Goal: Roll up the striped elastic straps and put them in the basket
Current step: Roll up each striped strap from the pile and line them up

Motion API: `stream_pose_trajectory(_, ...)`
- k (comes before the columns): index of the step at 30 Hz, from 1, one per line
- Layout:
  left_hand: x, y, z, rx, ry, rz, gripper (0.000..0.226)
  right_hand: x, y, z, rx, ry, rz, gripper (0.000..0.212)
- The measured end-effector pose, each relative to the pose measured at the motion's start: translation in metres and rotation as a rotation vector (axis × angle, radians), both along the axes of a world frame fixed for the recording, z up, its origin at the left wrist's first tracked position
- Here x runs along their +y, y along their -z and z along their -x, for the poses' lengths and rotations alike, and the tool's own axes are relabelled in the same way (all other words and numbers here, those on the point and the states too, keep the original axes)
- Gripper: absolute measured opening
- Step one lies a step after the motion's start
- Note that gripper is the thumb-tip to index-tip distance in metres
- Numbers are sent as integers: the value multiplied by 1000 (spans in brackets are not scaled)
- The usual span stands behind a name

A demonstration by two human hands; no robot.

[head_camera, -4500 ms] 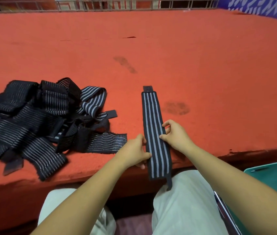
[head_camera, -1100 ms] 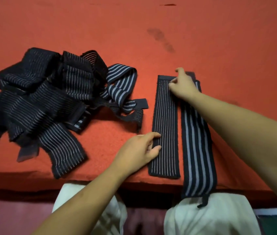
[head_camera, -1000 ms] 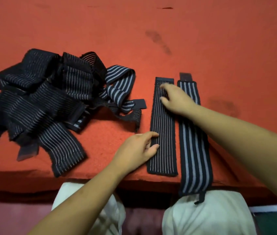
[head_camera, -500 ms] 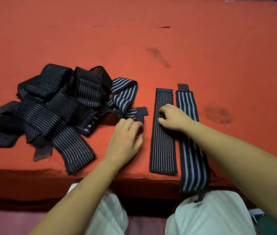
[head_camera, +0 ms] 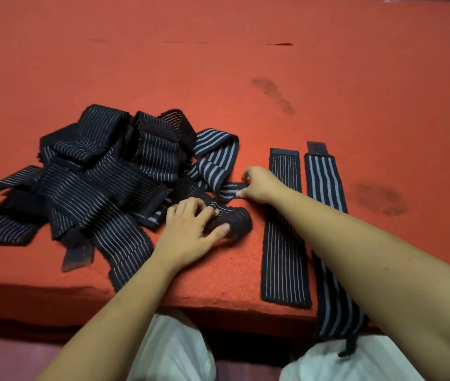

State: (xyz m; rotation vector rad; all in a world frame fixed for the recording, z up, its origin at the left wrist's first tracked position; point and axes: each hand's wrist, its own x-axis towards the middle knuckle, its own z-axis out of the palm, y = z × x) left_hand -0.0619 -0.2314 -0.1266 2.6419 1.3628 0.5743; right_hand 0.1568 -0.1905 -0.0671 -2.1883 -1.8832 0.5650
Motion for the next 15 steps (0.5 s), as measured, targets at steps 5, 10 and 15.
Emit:
stream_pose_trajectory(5,2,-2,1,17,12,49,100,4,-1,-5,81,-6,52,23)
stream_pose_trajectory(10,2,-4,0,-52,2,98,98,1,-1,-5,38,123,10,38)
stream_pose_trajectory(15,3,-4,-1,-99,-37,168,79,0,1,-2,185,260,3,39)
